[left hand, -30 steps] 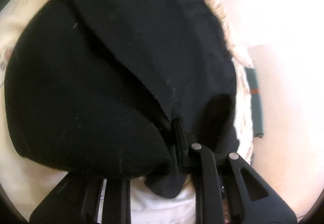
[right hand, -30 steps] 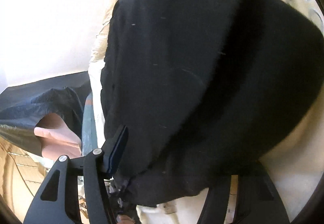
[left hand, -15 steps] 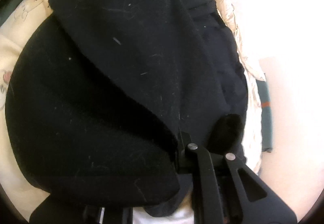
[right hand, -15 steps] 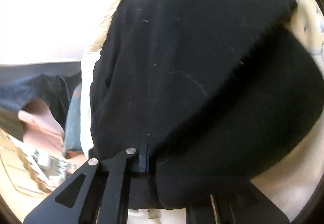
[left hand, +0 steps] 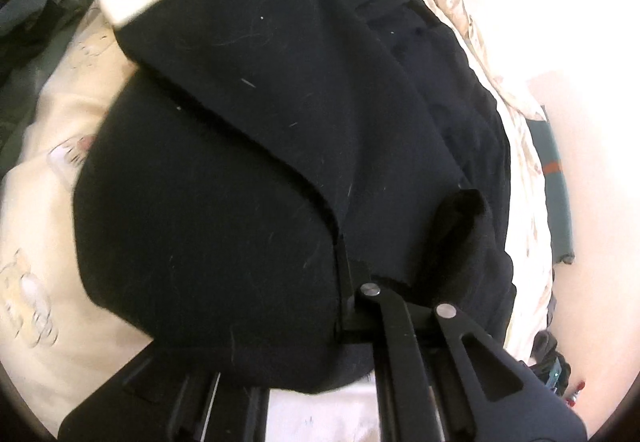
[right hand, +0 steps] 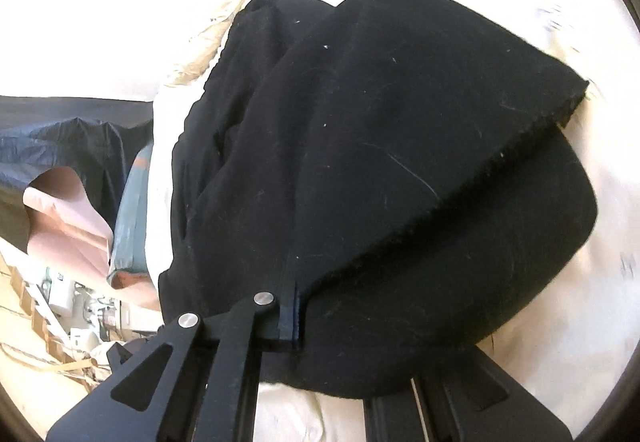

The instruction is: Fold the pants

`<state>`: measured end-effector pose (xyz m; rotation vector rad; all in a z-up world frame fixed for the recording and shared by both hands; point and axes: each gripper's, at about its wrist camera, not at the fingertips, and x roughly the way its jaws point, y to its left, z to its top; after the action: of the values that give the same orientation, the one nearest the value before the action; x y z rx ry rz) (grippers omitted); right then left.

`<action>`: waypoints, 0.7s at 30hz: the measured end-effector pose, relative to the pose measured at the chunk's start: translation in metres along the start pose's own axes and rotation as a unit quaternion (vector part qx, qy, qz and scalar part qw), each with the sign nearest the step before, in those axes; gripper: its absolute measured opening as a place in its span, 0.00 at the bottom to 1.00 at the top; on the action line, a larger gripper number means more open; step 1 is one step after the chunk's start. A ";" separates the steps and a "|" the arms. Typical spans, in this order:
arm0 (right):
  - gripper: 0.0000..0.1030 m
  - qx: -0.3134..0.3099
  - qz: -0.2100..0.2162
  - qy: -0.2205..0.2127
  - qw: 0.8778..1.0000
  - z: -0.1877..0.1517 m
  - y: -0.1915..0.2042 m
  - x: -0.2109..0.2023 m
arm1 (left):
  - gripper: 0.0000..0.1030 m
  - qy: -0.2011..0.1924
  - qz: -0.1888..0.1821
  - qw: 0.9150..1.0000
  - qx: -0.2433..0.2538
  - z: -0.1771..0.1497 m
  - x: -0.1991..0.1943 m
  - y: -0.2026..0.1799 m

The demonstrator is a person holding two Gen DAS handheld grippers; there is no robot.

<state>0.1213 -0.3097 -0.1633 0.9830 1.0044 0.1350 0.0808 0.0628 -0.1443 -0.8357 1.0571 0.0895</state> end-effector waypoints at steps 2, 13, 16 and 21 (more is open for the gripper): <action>0.05 0.012 0.001 0.004 1.000 -0.010 -0.002 -0.008 | 0.04 0.002 0.004 1.000 0.002 -0.006 -0.007 -0.001; 0.05 0.006 -0.011 0.017 1.000 -0.056 0.006 -0.059 | 0.03 0.038 0.017 0.999 0.034 -0.068 -0.058 0.000; 0.05 0.001 -0.025 0.030 0.999 -0.074 0.004 -0.071 | 0.03 0.044 0.023 0.998 0.045 -0.088 -0.074 0.006; 0.05 -0.008 -0.064 0.048 0.997 -0.102 -0.006 -0.087 | 0.03 0.063 0.046 0.995 0.066 -0.131 -0.089 0.013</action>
<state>-0.0070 -0.2930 -0.1283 0.9011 1.1491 0.0849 -0.0671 0.0156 -0.1103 -0.6798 1.2069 0.0448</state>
